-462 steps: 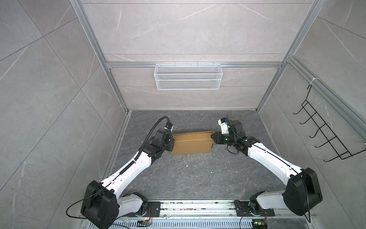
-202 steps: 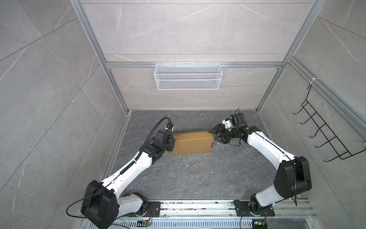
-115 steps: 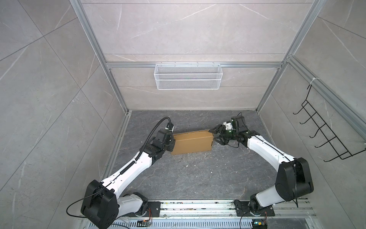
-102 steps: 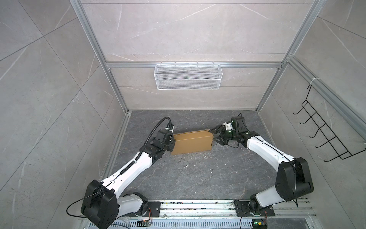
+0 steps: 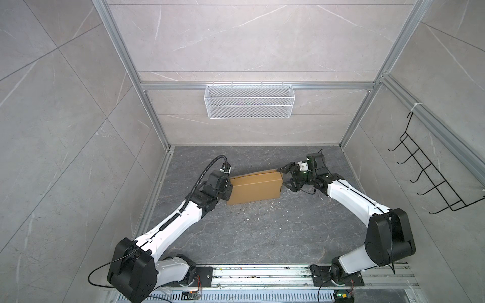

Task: Assemble paper box
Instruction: Fold and tuck the lid into the gap.

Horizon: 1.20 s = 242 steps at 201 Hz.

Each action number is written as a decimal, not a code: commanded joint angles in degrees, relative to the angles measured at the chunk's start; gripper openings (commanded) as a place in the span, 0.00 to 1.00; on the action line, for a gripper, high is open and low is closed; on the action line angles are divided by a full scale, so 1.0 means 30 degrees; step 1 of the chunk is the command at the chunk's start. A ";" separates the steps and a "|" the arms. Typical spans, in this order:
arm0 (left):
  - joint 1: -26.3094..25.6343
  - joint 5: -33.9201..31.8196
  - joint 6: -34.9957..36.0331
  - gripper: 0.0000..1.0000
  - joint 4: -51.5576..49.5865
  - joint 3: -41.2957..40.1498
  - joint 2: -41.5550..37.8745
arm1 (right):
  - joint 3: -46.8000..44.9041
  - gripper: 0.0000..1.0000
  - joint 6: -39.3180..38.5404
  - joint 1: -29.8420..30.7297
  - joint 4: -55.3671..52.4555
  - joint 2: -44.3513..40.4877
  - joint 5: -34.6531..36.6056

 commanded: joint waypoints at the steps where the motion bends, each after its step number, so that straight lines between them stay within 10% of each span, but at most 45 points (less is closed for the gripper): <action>1: -0.0319 0.1174 0.0846 0.00 -0.4685 -0.1472 0.1326 | 0.0578 0.80 0.0407 -0.0057 0.0044 -0.0872 0.0941; 242: -0.0369 0.0930 0.0906 0.00 -0.4825 -0.1326 0.1459 | -0.0055 0.75 0.0294 -0.0057 0.0111 0.0627 0.1368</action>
